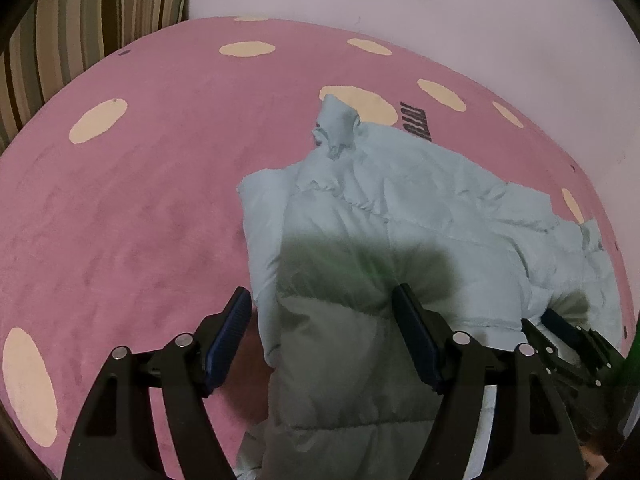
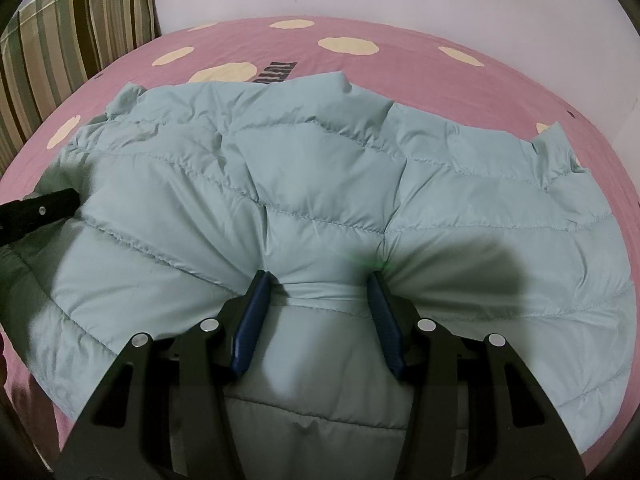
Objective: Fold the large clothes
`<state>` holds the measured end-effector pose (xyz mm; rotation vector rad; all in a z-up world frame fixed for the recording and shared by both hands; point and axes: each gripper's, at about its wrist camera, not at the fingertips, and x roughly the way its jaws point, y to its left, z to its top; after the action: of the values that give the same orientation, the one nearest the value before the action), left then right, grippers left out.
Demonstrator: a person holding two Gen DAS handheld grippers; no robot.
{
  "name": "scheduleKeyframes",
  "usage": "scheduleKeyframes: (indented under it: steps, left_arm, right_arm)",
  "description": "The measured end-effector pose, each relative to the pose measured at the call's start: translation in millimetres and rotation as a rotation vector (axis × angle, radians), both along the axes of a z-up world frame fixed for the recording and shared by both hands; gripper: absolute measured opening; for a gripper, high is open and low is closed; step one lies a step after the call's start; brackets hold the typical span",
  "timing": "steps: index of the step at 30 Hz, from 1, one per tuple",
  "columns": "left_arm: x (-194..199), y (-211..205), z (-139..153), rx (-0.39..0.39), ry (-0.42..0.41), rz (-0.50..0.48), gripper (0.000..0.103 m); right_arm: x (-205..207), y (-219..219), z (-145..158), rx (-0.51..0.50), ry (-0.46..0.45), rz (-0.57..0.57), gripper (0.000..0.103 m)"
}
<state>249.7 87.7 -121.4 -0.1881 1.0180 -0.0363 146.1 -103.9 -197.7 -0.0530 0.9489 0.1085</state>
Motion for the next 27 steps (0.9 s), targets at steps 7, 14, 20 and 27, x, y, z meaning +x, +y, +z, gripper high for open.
scheduleKeyframes:
  steps: [7,14,20,27]
  left_arm:
    - [10,-3,-14,-0.006,0.044,-0.006,0.073]
    - [18,-10,-24,-0.04,0.065,-0.058,0.049]
    - [18,-17,-17,-0.077,0.068,-0.096,0.016]
    - [-1,-37,35,-0.019,-0.026,-0.095,0.011]
  right_arm:
    - [-1,0,-1,-0.003,-0.008,0.001,0.05]
    - [-1,3,-2,-0.008,-0.017,-0.003,0.05]
    - [-1,3,-3,-0.012,-0.026,-0.004,0.05]
    - [0,3,-4,-0.005,-0.028,-0.004,0.05]
